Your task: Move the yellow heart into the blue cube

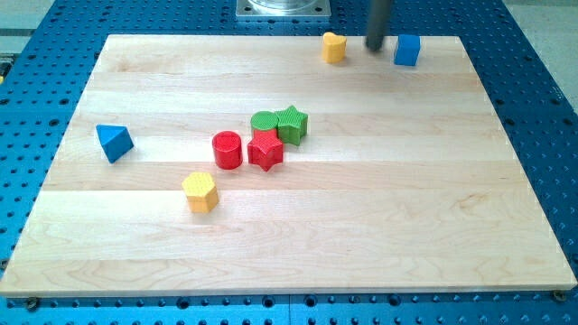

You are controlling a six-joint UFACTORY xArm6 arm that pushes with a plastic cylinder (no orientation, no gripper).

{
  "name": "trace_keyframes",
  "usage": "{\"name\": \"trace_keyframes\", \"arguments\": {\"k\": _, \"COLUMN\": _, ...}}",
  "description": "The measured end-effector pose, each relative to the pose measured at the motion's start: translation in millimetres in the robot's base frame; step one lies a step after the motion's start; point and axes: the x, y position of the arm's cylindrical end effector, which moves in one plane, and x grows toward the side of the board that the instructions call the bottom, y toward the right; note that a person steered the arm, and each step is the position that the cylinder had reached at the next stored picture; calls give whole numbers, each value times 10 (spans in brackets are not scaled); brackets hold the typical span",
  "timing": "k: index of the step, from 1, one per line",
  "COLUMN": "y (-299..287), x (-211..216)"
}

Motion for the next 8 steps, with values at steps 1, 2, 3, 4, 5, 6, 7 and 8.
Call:
{"name": "trace_keyframes", "arguments": {"k": 1, "y": -277, "x": -170}}
{"name": "trace_keyframes", "arguments": {"k": 2, "y": -1121, "x": -166}}
{"name": "trace_keyframes", "arguments": {"k": 3, "y": -1593, "x": -75}}
{"name": "trace_keyframes", "arguments": {"k": 4, "y": -883, "x": 145}}
{"name": "trace_keyframes", "arguments": {"k": 5, "y": -886, "x": 78}}
{"name": "trace_keyframes", "arguments": {"k": 6, "y": -1025, "x": 375}}
{"name": "trace_keyframes", "arguments": {"k": 7, "y": -451, "x": 314}}
{"name": "trace_keyframes", "arguments": {"k": 8, "y": -468, "x": 326}}
